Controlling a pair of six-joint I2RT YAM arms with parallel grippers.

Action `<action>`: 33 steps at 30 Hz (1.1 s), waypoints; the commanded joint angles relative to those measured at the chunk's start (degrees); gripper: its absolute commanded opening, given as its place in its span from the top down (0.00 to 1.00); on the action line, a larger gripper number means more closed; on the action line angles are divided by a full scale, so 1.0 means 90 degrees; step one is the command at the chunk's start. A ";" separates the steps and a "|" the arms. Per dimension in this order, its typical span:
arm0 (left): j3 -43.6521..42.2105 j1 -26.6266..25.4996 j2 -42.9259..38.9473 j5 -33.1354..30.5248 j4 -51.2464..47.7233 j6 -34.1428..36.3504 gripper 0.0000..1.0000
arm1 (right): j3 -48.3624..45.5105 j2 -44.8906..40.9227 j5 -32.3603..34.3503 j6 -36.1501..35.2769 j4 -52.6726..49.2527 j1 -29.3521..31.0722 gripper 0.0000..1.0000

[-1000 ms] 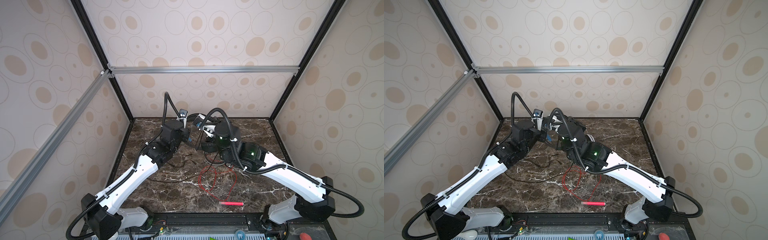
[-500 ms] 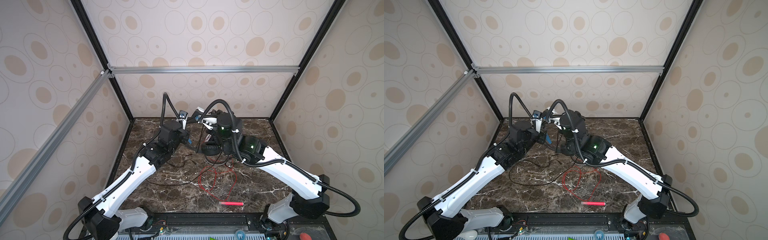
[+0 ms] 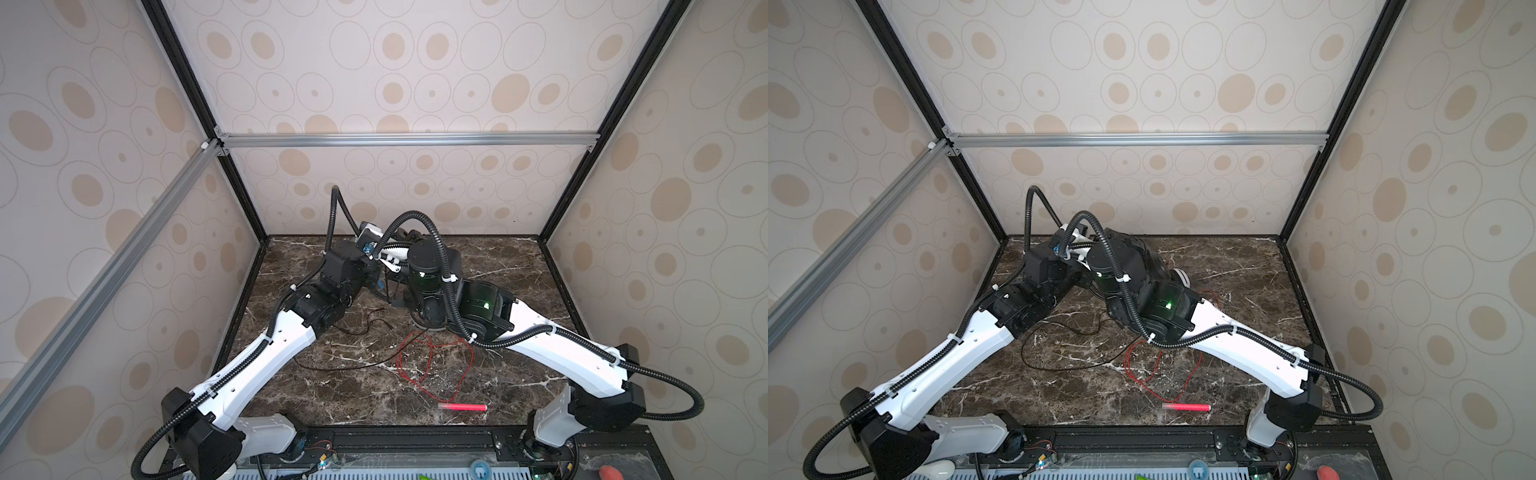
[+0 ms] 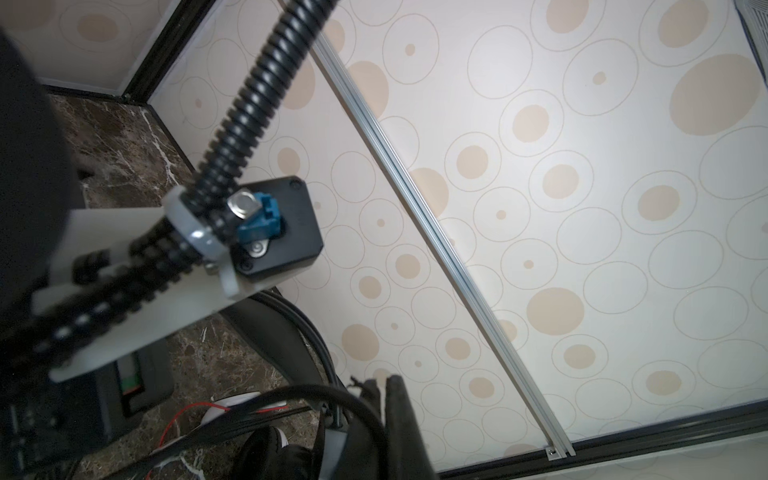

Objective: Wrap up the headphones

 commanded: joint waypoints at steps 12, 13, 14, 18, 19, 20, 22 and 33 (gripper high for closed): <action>0.0195 0.0024 -0.0011 -0.0241 0.0287 0.0642 1.00 | -0.0576 -0.0750 0.0417 -0.0879 0.0326 -0.0654 0.85; 0.0205 0.0021 -0.0018 -0.0226 0.0273 0.0687 1.00 | -0.0607 -0.0795 0.0419 -0.0904 0.0311 -0.0716 0.83; 0.0222 0.0016 -0.0015 -0.0204 0.0247 0.0723 1.00 | -0.0614 -0.0845 0.0409 -0.0905 0.0281 -0.0776 0.82; 0.0261 0.0017 -0.0073 -0.0232 0.0204 0.0795 1.00 | -0.0661 -0.1038 0.0369 -0.0850 0.0248 -0.1037 0.79; 0.0273 0.0017 -0.0092 -0.0215 0.0199 0.0813 1.00 | -0.0653 -0.1066 0.0343 -0.0812 0.0225 -0.1121 0.78; 0.0282 0.0017 -0.0112 -0.0163 0.0199 0.0831 1.00 | -0.0650 -0.1063 0.0309 -0.0771 0.0180 -0.1188 0.77; 0.0273 0.0020 -0.0179 0.0053 0.0224 0.0874 1.00 | -0.0615 -0.1046 0.0244 -0.0685 0.0117 -0.1345 0.76; 0.0410 0.0018 -0.0458 0.1032 0.0005 0.0694 1.00 | -0.0299 -0.0877 -0.0763 0.0800 -0.0806 -0.2587 0.70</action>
